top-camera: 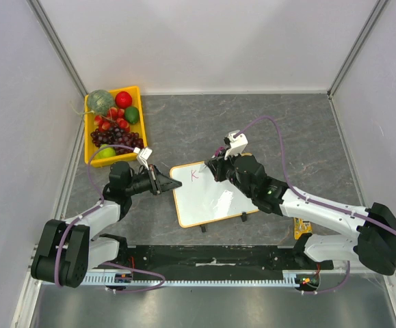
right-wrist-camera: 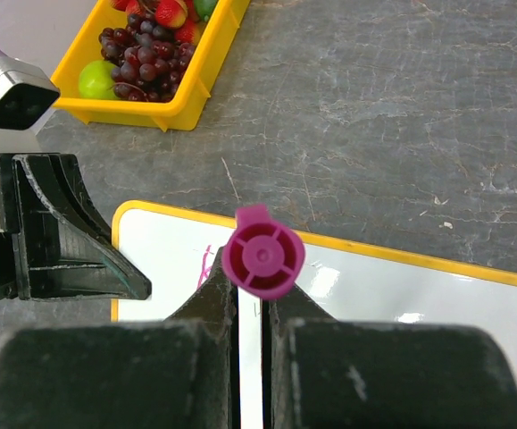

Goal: Write a sentence on the whiteboard

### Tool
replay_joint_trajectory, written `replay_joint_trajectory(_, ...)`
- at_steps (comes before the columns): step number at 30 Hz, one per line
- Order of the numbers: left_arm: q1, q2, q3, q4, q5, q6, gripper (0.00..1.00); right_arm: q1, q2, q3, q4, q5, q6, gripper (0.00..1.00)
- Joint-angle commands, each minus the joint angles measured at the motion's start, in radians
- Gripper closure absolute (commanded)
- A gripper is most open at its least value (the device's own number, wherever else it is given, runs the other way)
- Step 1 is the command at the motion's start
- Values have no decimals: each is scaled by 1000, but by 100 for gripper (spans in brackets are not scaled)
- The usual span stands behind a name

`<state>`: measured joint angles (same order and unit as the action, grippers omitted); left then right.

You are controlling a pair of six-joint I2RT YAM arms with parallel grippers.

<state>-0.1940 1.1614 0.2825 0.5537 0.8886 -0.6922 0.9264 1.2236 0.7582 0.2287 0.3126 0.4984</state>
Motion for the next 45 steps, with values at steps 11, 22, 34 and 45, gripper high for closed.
replay_joint_trajectory(11,-4,6,-3,-90,-83,103,98,-3,1,-16,1,14,-8,100)
replay_joint_trajectory(22,-4,4,-5,-92,-83,102,98,-3,-16,-51,-9,-21,-3,100)
replay_joint_trajectory(34,-4,4,-5,-90,-85,102,98,-1,-39,-71,-5,-56,9,100)
replay_joint_trajectory(45,-4,1,-6,-94,-85,102,98,-3,-107,-37,40,-40,16,100)
